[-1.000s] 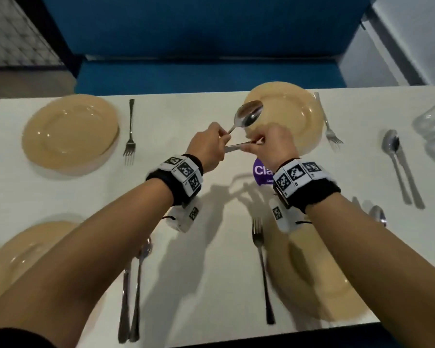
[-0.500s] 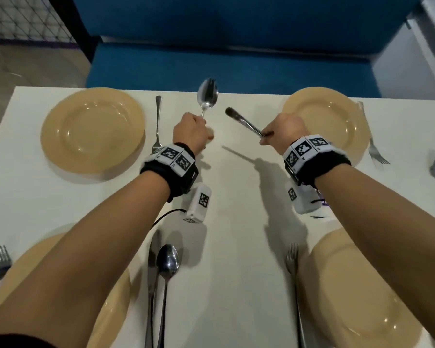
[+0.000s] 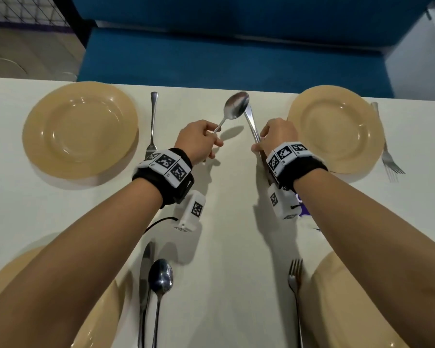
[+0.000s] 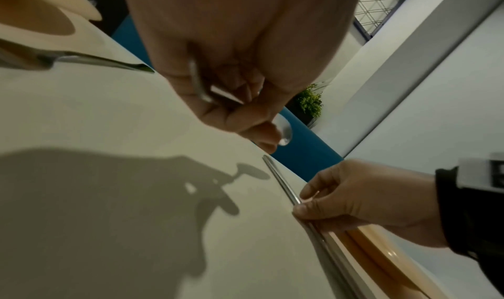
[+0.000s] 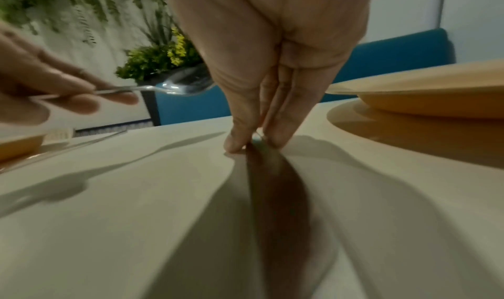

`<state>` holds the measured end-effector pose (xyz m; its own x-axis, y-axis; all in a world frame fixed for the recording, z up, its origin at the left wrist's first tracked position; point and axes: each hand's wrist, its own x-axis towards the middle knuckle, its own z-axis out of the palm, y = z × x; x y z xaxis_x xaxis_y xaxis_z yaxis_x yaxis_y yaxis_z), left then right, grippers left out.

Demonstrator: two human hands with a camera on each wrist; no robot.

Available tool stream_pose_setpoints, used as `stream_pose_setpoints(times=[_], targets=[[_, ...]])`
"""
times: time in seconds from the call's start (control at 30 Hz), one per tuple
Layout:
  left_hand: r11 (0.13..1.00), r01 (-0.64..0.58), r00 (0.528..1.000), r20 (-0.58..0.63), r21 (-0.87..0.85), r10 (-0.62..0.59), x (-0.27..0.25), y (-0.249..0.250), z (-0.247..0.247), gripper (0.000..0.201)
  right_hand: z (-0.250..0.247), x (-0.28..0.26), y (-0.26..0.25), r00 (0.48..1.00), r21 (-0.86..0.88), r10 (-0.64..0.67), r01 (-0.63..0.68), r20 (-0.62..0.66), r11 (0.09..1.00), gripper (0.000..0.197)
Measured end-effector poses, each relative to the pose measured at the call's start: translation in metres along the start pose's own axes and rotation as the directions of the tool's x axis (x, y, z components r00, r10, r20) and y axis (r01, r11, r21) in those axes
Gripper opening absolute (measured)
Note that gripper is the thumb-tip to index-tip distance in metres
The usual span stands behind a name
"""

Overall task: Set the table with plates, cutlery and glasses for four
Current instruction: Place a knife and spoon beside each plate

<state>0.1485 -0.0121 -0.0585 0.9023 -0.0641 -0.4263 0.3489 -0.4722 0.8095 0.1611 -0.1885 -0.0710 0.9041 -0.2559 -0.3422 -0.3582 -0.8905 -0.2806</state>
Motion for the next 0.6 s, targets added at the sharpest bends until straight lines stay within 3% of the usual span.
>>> stream_pose_setpoints(times=[0.1,0.17,0.23,0.33,0.4,0.47,0.53,0.6], targets=[[0.999,-0.015,1.000,0.003,0.047,0.015,0.003,0.000,-0.003,0.012,0.003,-0.009,-0.007,0.953,0.131,-0.200,0.234,-0.229,0.963,0.029],[0.994,-0.049,0.999,-0.006,0.100,0.050,0.003,0.002,-0.005,0.010,0.003,-0.014,-0.019,0.839,0.147,-0.424,0.493,-0.341,0.857,0.032],[0.980,-0.110,0.993,-0.015,0.167,0.114,0.002,0.006,-0.008,0.008,0.000,-0.014,-0.030,0.746,-0.031,-0.609,0.626,-0.269,0.779,0.032],[0.971,-0.148,0.987,-0.039,0.188,0.158,0.001,0.013,-0.014,0.009,-0.012,-0.010,-0.041,0.749,-0.322,-0.662,0.626,-0.003,0.710,0.025],[0.991,-0.118,0.987,-0.099,0.068,0.125,0.003,0.015,-0.021,0.010,-0.019,-0.008,-0.042,0.774,-0.324,-0.634,0.597,-0.009,0.734,0.023],[0.967,-0.122,0.983,-0.165,-0.224,0.086,0.005,0.017,-0.027,0.014,-0.023,-0.003,-0.039,0.822,-0.244,-0.564,0.532,-0.081,0.811,0.022],[0.860,-0.169,0.978,-0.189,-0.482,0.087,0.006,0.021,-0.028,0.010,-0.027,-0.001,-0.036,0.879,-0.089,-0.458,0.449,-0.133,0.889,0.019],[0.806,-0.180,0.981,-0.167,-0.564,0.102,0.009,0.025,-0.023,0.003,-0.030,-0.005,-0.037,0.901,0.165,-0.407,0.429,-0.150,0.888,0.018]])
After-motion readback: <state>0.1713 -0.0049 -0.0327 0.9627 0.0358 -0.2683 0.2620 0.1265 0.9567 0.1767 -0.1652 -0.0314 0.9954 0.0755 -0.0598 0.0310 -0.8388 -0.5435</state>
